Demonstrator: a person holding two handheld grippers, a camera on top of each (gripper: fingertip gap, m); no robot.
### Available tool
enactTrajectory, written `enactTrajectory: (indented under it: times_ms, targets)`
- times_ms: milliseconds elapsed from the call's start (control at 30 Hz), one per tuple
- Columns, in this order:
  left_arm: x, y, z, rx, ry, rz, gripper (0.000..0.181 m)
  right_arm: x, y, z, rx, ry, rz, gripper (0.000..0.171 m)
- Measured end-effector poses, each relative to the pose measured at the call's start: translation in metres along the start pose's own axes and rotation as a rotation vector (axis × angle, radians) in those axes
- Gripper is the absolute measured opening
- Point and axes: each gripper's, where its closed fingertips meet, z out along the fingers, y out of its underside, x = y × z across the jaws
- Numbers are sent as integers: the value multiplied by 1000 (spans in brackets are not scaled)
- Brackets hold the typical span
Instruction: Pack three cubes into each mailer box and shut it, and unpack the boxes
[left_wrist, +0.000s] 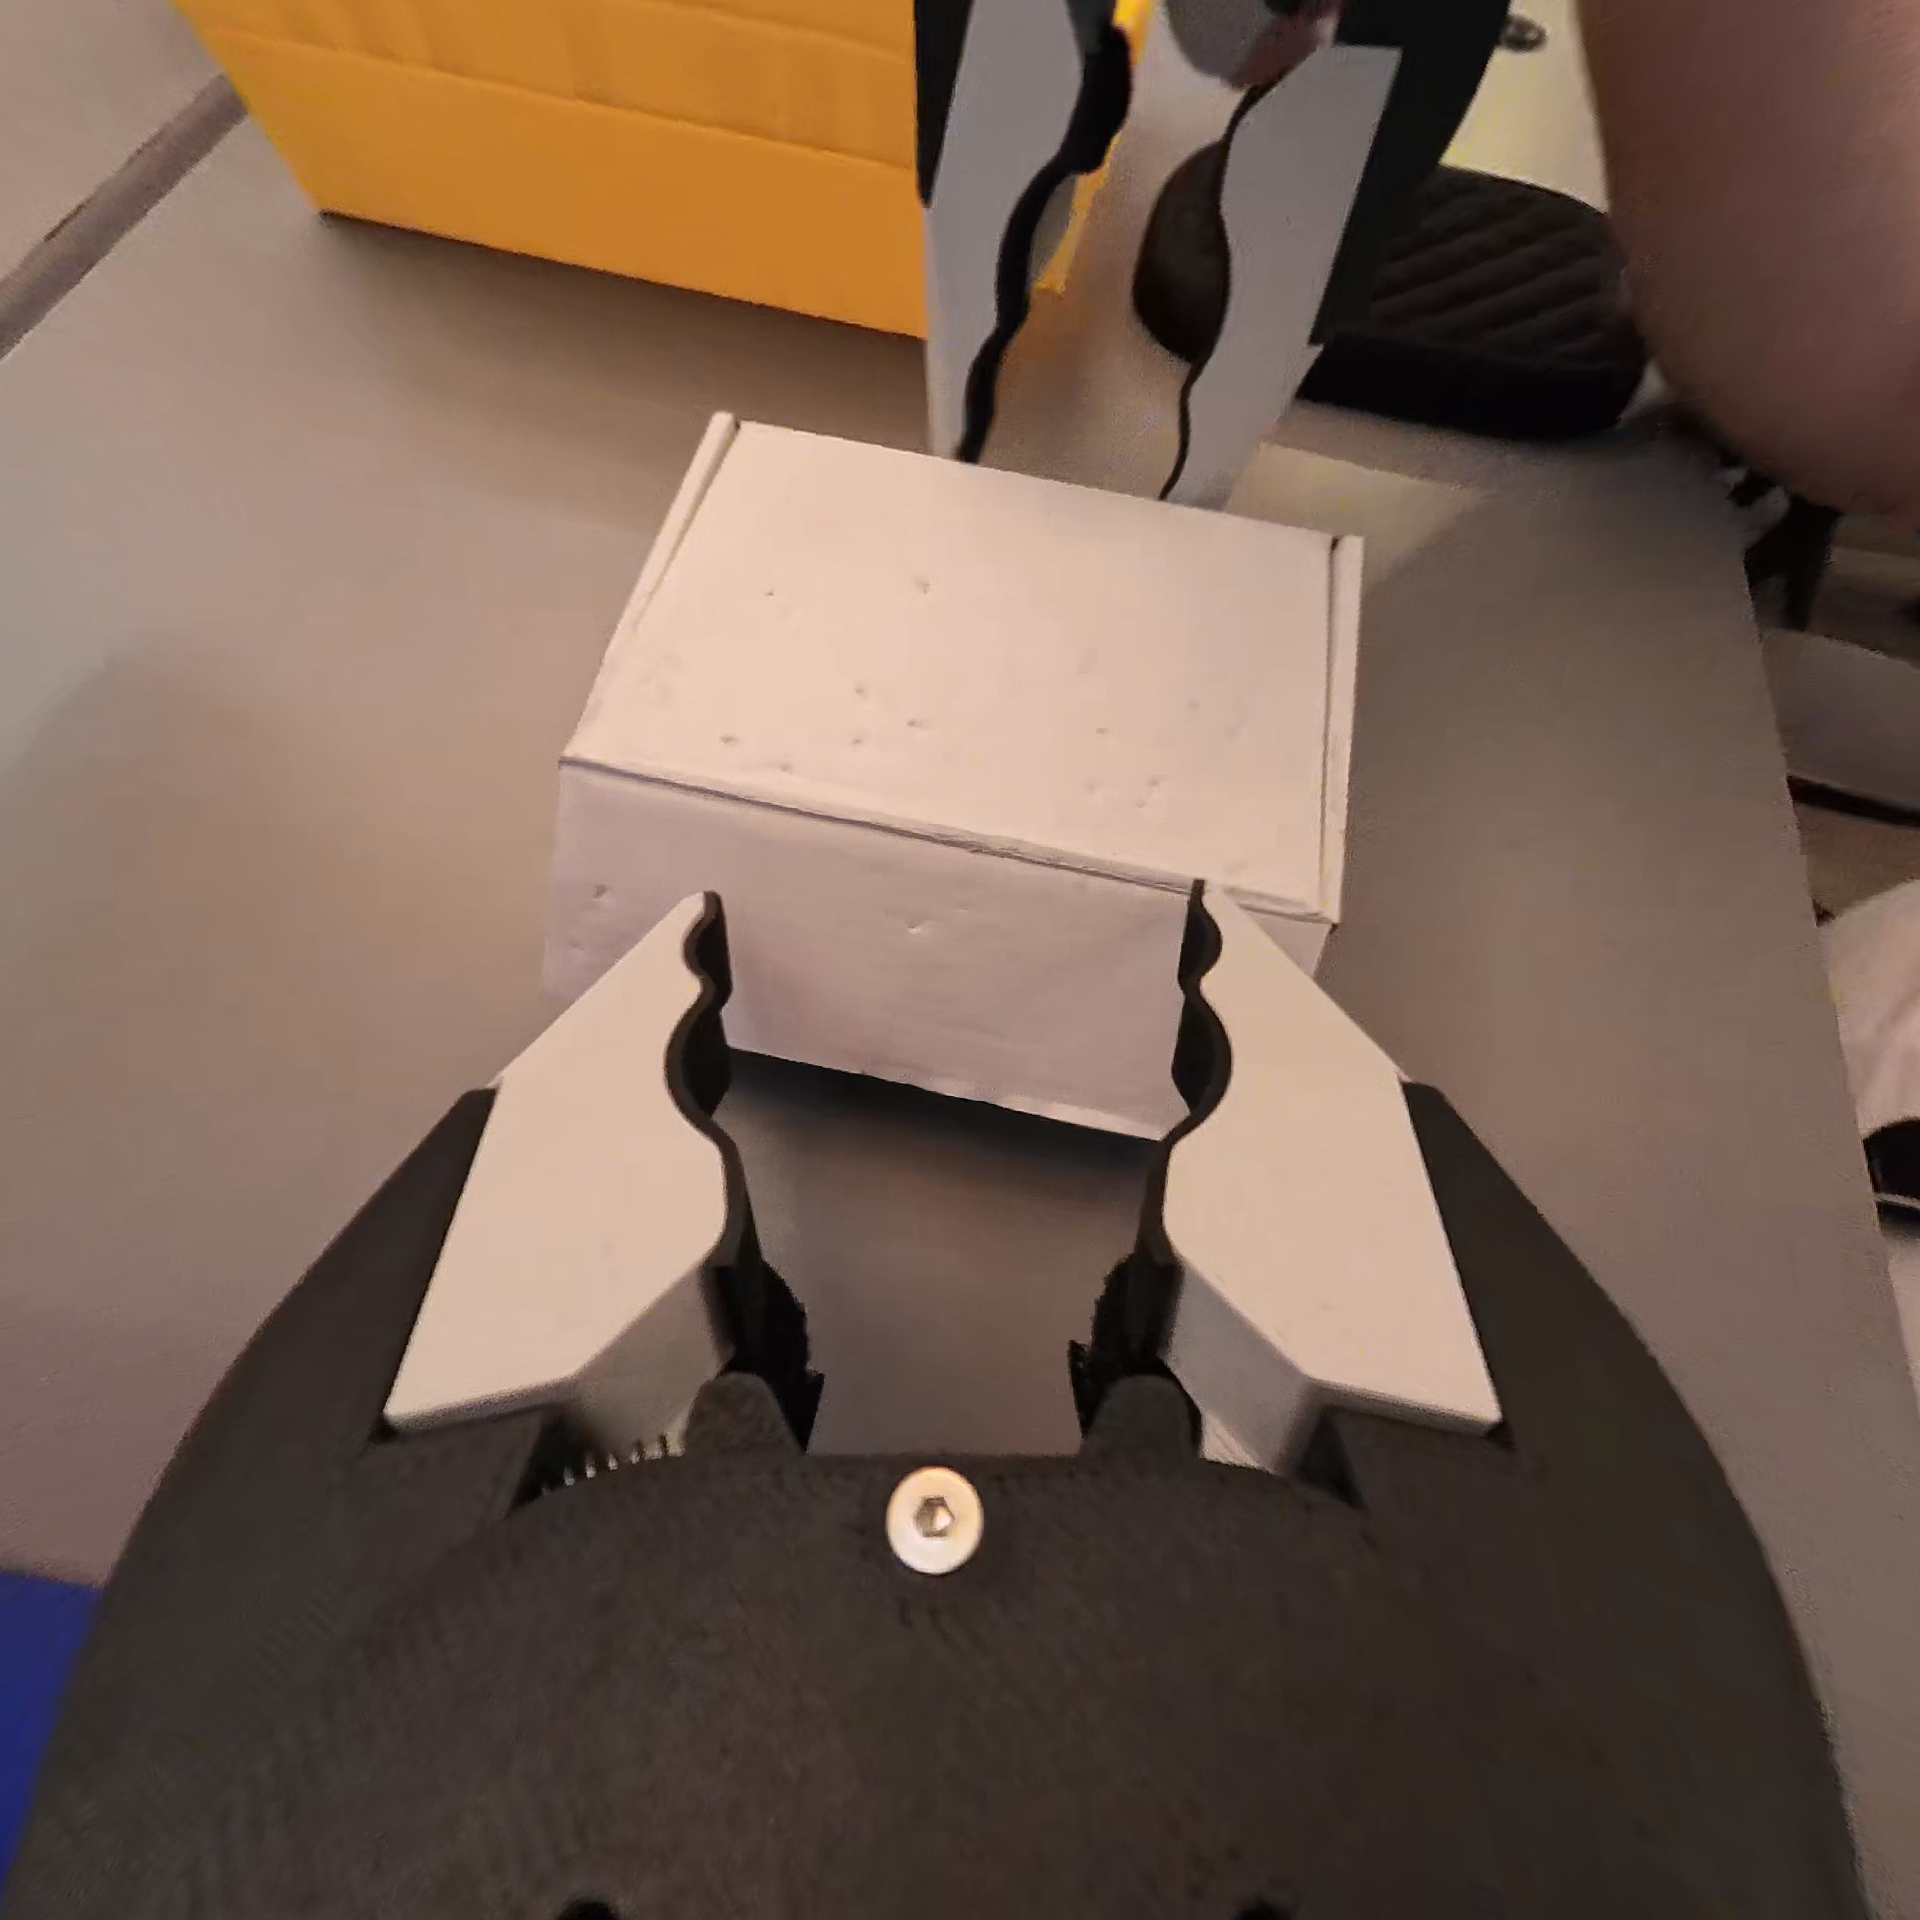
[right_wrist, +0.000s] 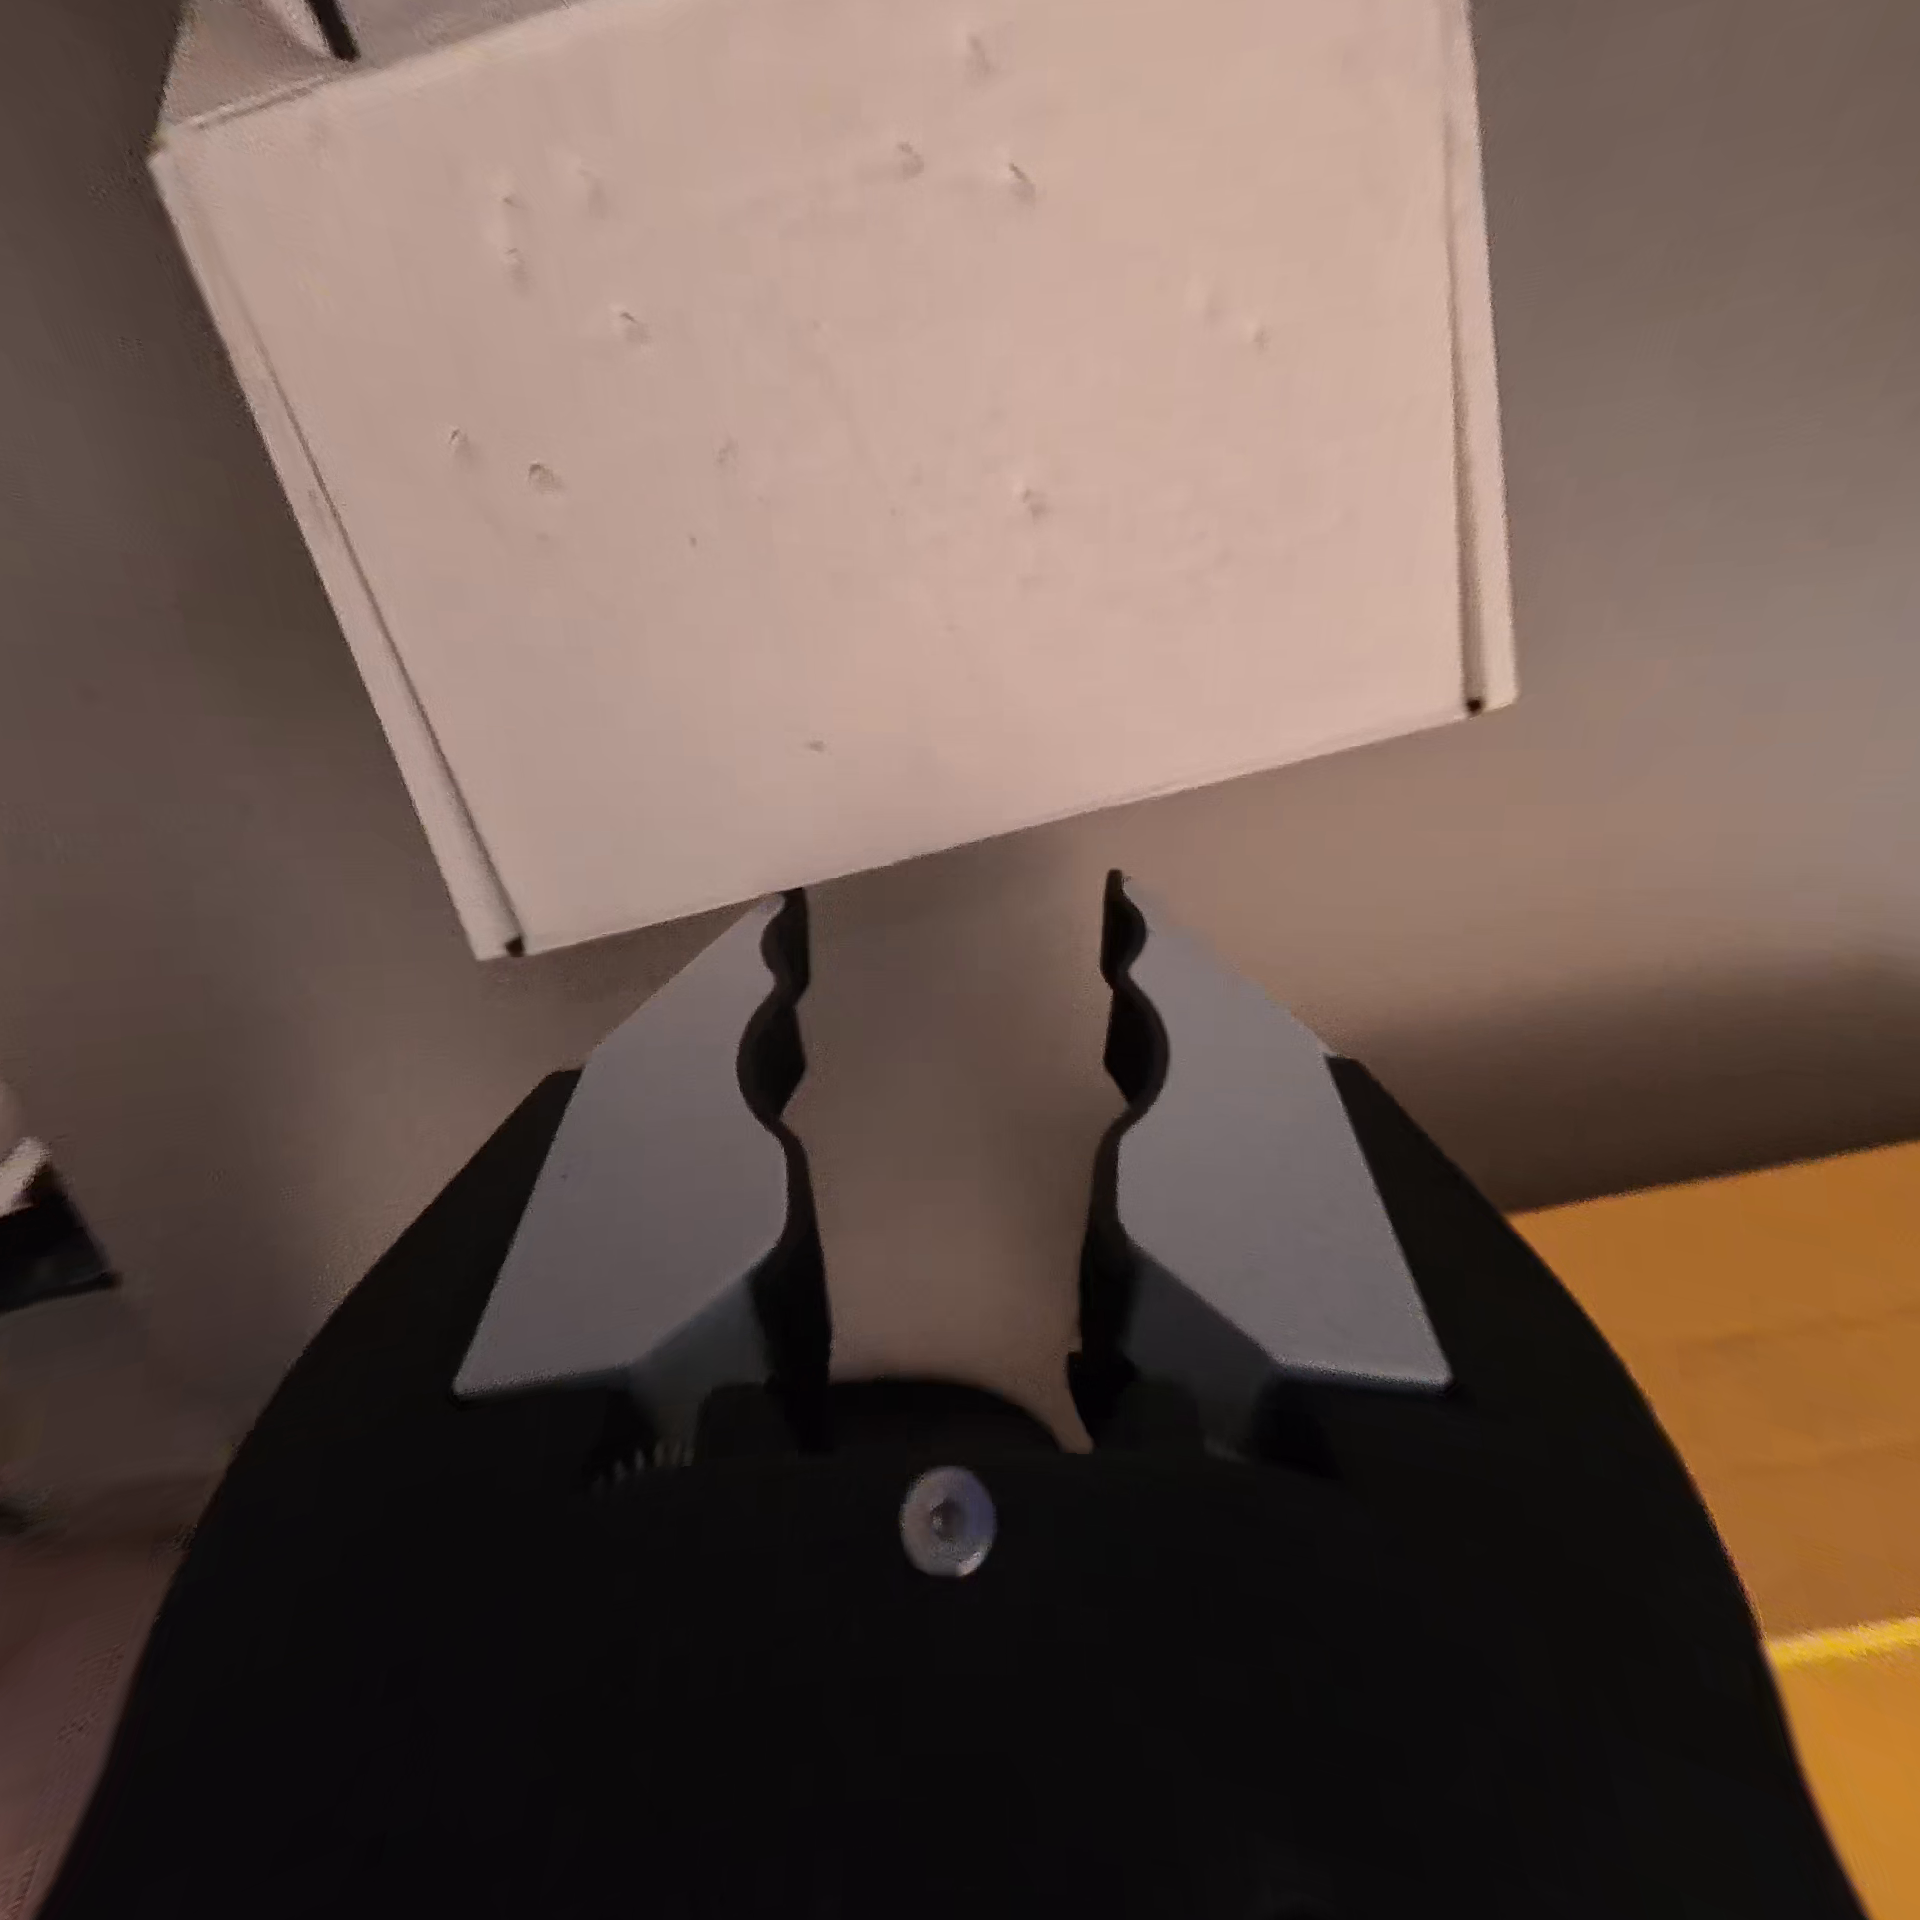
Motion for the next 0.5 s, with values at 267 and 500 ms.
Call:
enactTrajectory:
  times_ms: [267,500]
  targets:
    - [12,5,-9,-30,97,7,103,-9,-17,5,216,-1,-130,78]
    - [15,10,-15,-67,81,98,109,-19,-13,23,198,-72,-170,93]
